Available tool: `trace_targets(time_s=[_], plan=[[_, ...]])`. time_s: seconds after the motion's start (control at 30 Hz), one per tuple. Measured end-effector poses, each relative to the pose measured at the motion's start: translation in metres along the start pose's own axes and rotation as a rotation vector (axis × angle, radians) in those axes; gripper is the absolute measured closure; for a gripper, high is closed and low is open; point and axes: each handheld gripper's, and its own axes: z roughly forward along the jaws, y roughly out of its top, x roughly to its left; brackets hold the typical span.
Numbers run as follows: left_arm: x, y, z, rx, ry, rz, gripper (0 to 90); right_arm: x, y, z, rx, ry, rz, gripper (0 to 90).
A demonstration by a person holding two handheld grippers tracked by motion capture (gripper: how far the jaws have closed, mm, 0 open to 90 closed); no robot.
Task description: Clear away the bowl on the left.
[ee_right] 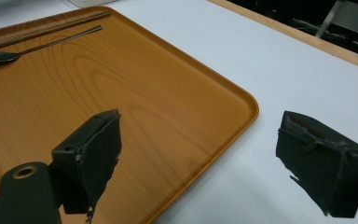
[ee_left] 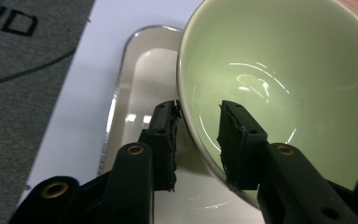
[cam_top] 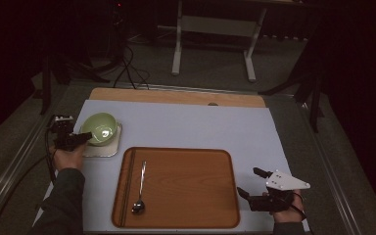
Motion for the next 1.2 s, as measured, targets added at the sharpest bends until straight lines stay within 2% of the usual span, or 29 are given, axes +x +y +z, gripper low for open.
trace_targets(time_s=[0.23,0.5,0.53,0.63,0.7,1.0,1.2], plan=[[-0.003,-0.001,0.004,0.028,0.007,0.003,73.9,0.0,0.0,-0.001,-0.001,-0.003,0.002,13.4],[-0.003,0.0,0.009,0.059,-0.011,-0.035,79.2,0.0,-0.001,-0.002,-0.004,-0.004,0.005,13.5],[-0.004,0.001,0.009,0.064,0.001,-0.034,79.9,-0.001,-0.001,-0.002,-0.004,-0.003,0.005,13.5],[-0.003,0.001,0.012,0.083,-0.003,-0.051,82.4,-0.001,-0.001,-0.002,-0.003,-0.003,0.005,13.5],[-0.001,0.001,0.013,0.089,-0.015,-0.062,83.9,-0.001,-0.001,-0.002,-0.005,-0.004,0.005,13.5],[0.003,0.002,0.011,0.095,-0.05,-0.129,84.2,-0.001,-0.001,-0.003,-0.004,-0.006,0.008,13.5],[0.004,0.002,0.008,0.083,-0.045,-0.125,84.0,-0.002,-0.001,-0.003,-0.006,-0.006,0.009,13.5]])
